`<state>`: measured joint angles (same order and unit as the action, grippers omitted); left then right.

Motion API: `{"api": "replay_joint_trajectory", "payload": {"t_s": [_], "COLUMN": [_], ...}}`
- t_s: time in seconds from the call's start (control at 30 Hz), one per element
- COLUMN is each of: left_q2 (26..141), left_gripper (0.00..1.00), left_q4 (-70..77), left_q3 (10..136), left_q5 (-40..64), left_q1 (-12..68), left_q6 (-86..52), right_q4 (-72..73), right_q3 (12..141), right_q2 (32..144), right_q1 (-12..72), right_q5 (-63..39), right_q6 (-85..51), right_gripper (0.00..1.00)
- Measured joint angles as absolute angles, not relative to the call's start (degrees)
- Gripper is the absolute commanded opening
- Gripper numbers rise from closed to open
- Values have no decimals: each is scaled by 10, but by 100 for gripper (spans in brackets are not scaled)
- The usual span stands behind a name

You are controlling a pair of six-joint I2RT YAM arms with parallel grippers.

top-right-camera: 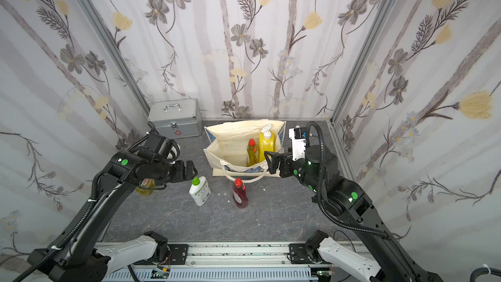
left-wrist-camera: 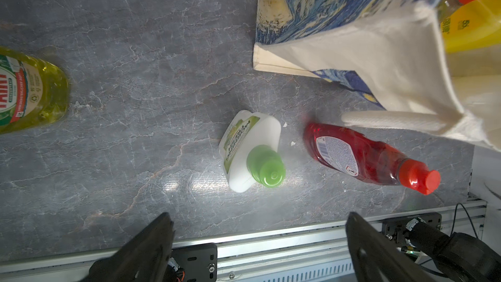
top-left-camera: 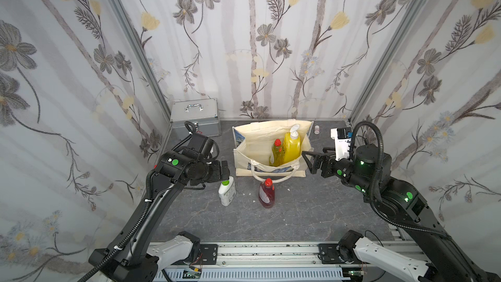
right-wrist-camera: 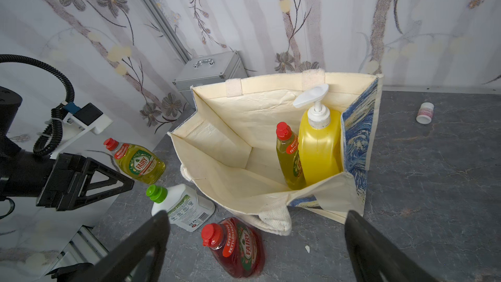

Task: Pack dish soap into the shopping bag
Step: Pick up the bottle of dish soap at the center of the board.

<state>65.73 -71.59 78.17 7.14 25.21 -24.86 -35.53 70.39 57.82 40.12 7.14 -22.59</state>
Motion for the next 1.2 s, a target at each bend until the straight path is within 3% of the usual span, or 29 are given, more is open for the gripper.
{"api": "replay_joint_trajectory", "payload": {"t_s": [0.47,0.9,1.2], "left_q2": [681,699,698], "left_gripper": [98,80,79], "left_q4": [-604,-583,-555], "left_q3": [669,637,620], "left_q5": [88,86,76], "left_q1": [265,272,284], "left_q6": [-209,-169,-165], "right_q4": [-359,-362,-362], "right_q3": [675,651,642], "right_q2": [554,529,524], "right_q1": [382,364,352], "right_q5": [60,58,56], "right_q6": [-247,-255,-259], "right_gripper": [100,100,100]}}
